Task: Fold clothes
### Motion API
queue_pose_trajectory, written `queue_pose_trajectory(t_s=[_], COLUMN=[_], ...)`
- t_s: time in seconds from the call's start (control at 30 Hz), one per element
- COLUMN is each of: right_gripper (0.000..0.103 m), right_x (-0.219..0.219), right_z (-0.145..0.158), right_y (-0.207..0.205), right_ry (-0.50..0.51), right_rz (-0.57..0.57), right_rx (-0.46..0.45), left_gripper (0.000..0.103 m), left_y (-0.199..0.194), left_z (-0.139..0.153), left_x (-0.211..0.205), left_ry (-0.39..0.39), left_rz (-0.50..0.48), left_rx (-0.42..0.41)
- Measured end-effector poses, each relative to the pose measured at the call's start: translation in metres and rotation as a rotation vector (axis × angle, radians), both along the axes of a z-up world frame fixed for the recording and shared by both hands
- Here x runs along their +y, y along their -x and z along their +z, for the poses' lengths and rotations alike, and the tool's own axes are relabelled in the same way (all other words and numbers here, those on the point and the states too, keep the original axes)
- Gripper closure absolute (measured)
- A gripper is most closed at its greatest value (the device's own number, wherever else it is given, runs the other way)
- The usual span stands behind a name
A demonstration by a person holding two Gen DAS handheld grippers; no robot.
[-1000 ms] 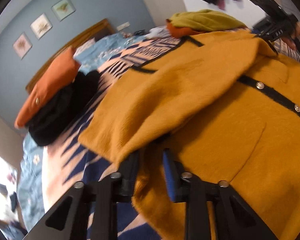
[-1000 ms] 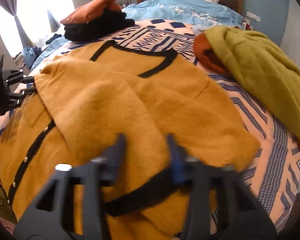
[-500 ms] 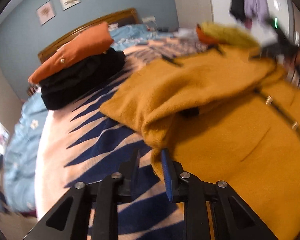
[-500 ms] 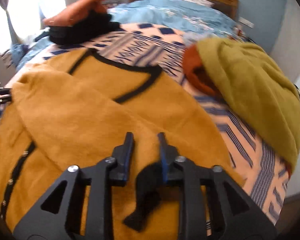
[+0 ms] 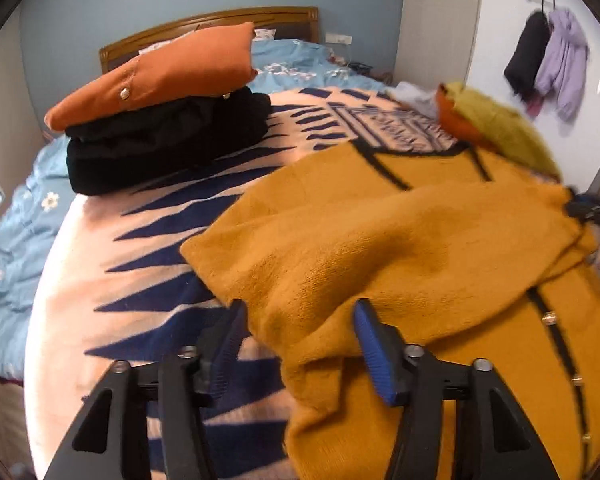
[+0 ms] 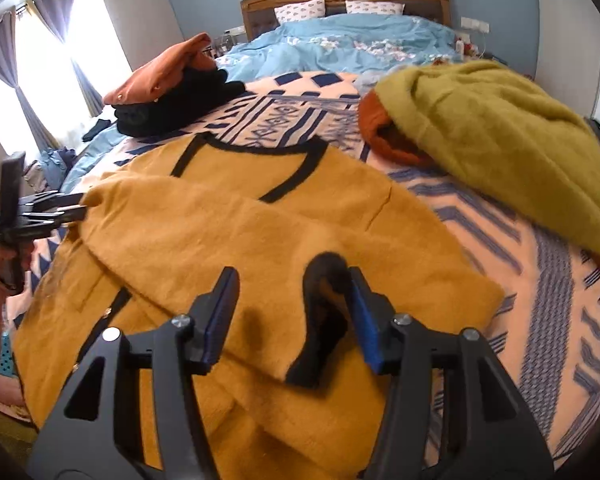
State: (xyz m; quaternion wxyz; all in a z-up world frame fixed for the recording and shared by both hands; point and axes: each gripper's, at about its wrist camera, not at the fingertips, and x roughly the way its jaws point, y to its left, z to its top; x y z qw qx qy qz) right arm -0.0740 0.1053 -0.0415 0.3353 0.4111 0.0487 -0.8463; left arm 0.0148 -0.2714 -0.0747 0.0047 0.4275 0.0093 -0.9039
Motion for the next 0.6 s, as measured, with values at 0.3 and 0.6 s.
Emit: queue_pose_trajectory(t_s=[0.3, 0.6], right_gripper=[0.046, 0.046], right_x=[0.025, 0.016], right_z=[-0.001, -0.006], right_y=[-0.008, -0.006], right_ry=[0.049, 0.044], right_rz=[-0.04, -0.03], right_rx=[-0.016, -0.017], left_gripper=[0.087, 0.057], left_y=[-0.014, -0.04], left_z=[0.001, 0.034], left_x=[-0.02, 0.033], left_ry=[0.151, 0.101], left_rz=[0.12, -0.035], left_rx=[0.011, 0.147])
